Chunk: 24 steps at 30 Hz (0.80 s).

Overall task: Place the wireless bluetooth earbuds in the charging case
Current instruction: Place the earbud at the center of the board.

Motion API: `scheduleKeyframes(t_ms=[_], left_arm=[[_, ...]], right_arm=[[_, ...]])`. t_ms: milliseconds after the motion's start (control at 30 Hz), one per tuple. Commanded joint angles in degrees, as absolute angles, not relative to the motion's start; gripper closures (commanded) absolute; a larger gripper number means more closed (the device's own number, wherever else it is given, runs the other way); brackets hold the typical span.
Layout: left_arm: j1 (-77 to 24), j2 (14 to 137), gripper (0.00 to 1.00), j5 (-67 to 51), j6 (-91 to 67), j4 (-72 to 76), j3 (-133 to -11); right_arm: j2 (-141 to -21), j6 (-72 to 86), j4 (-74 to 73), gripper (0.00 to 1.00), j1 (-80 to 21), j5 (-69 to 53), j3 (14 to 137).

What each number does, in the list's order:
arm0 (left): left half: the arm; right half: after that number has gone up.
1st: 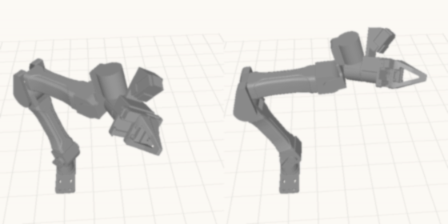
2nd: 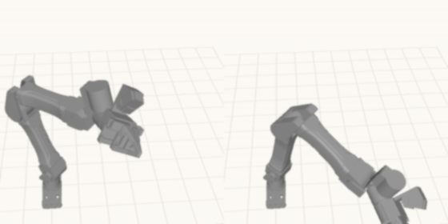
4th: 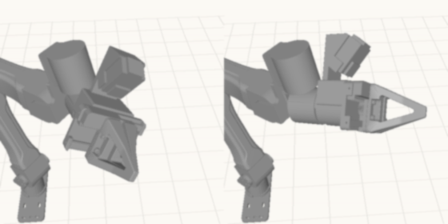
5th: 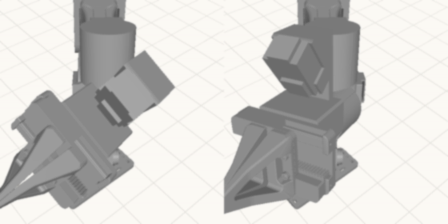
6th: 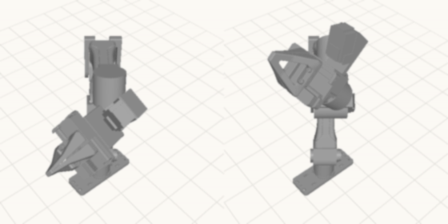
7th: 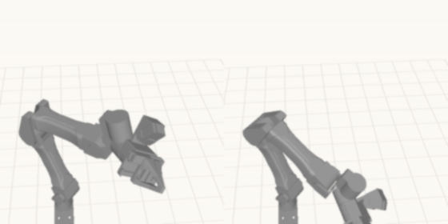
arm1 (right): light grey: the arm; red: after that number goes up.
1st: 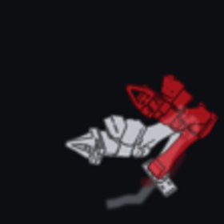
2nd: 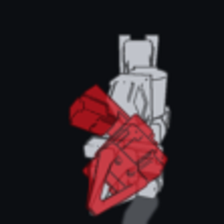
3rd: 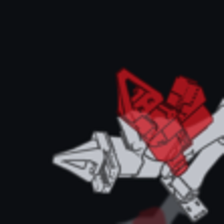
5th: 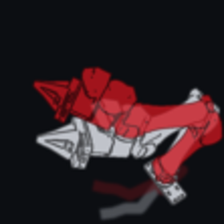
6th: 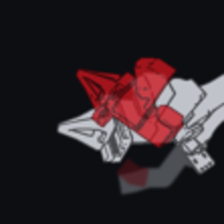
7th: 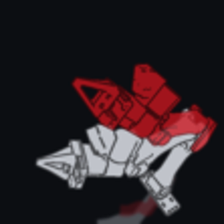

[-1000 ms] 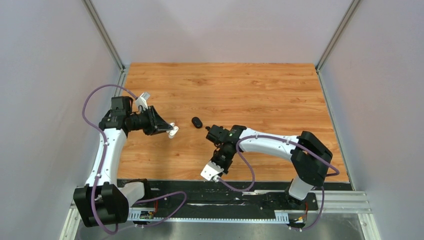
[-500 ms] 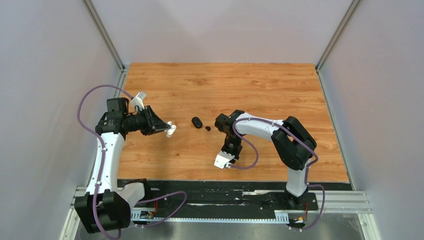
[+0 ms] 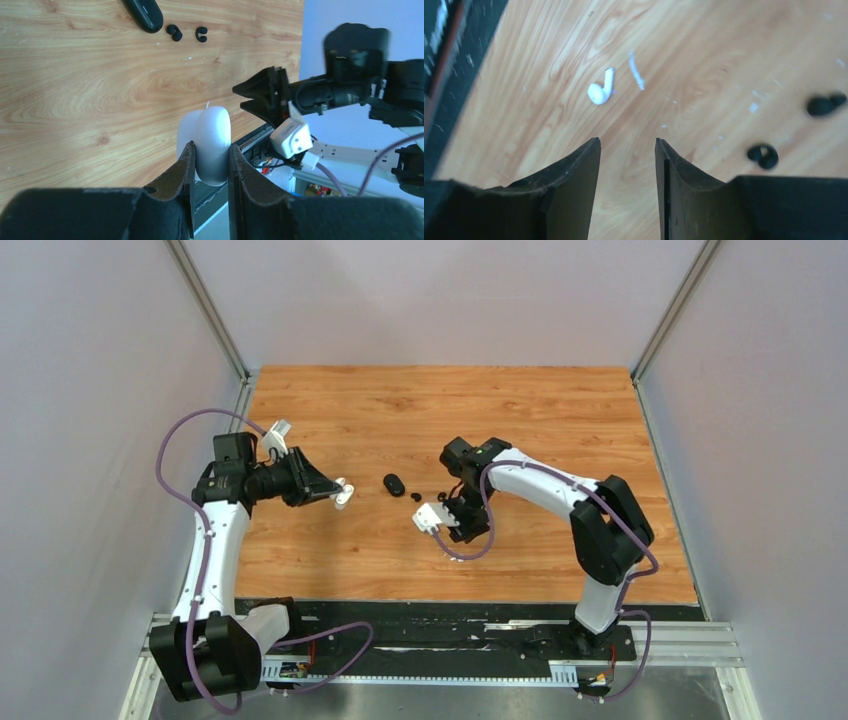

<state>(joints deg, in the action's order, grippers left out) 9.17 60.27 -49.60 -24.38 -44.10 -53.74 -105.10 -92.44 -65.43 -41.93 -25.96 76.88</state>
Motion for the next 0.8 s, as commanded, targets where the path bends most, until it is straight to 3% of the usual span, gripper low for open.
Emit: scheduleKeyframes(t_ms=[0,100,200,267,767], left_arm=[[9.7,61.9,1.00,-52.0,-26.7,-41.2,-55.5],[9.7,63.2,1.00,-52.1,-26.9,-41.4,-56.0],[9.7,64.1,1.00,-51.8,-26.7,-41.5,-56.9],[9.7,64.9,1.00,-51.6,-26.5,-41.6,-57.6],[9.7,65.9,1.00,-50.3,-24.0,-44.0,-59.6]], right_arm=[[-98.8,-44.4,-57.4,0.58,-42.2,-29.2,81.4],[-96.4,-12.6,-54.3,0.58,-41.4,-25.7,79.7],[-90.3,5.2,-49.7,0.51,-41.2,-24.0,71.9],[-92.0,16.4,-52.9,0.52,-39.9,-23.2,71.1],[-102.3,24.8,-52.5,0.68,-40.0,-21.2,69.6]])
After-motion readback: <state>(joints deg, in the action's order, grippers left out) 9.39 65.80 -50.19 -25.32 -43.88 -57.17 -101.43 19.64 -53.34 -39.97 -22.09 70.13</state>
